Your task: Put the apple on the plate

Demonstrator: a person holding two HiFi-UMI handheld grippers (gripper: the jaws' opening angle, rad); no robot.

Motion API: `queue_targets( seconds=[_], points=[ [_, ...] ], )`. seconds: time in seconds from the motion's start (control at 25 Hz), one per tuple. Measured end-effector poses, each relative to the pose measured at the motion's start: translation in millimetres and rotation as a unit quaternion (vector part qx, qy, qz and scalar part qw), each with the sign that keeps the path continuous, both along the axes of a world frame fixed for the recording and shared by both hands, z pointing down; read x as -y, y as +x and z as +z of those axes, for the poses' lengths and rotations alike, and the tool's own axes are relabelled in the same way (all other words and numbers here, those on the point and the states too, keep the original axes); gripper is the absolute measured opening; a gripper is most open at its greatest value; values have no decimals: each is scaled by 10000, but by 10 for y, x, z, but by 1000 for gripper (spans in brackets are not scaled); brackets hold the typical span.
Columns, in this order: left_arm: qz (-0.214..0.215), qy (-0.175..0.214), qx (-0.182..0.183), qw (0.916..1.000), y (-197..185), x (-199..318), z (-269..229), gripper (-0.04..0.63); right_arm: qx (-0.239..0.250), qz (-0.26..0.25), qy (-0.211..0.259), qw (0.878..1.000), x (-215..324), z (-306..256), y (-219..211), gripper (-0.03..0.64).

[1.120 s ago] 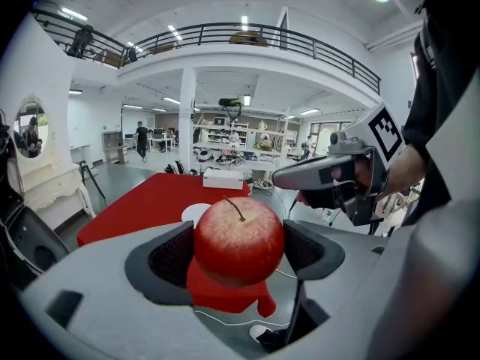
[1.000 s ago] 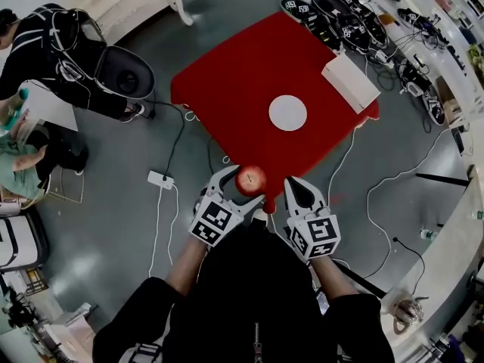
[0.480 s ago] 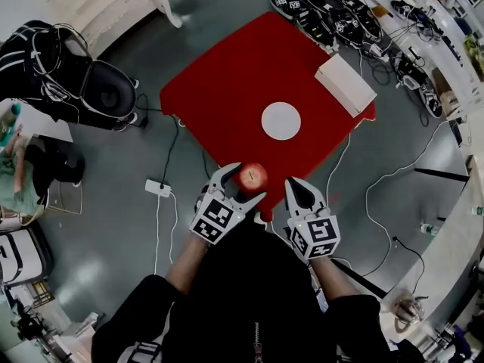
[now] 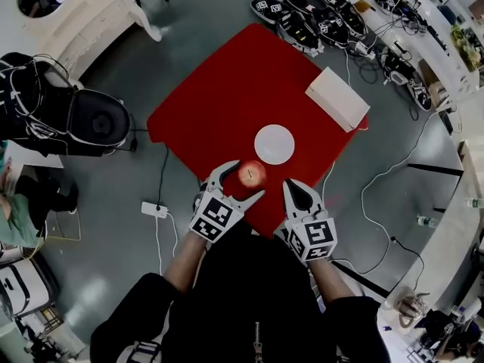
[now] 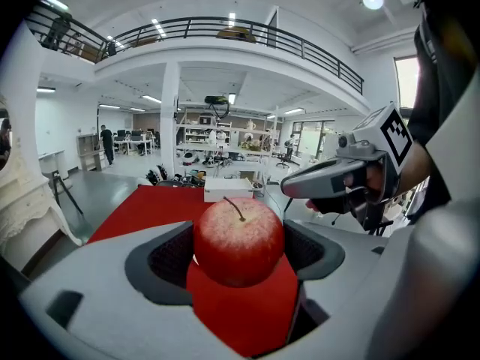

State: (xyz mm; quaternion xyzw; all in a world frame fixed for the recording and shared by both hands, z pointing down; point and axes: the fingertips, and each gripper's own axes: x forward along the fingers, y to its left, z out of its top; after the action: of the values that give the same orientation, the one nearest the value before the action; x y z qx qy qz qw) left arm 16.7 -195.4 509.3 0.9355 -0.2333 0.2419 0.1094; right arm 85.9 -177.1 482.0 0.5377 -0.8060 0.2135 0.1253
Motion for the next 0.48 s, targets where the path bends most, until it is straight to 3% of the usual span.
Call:
queue_targets(
  seconds=[0.48],
  points=[
    [458,-28,-30,9989,273,544,114,364,-129,413,-96,9990,394,45,170,11]
  ],
)
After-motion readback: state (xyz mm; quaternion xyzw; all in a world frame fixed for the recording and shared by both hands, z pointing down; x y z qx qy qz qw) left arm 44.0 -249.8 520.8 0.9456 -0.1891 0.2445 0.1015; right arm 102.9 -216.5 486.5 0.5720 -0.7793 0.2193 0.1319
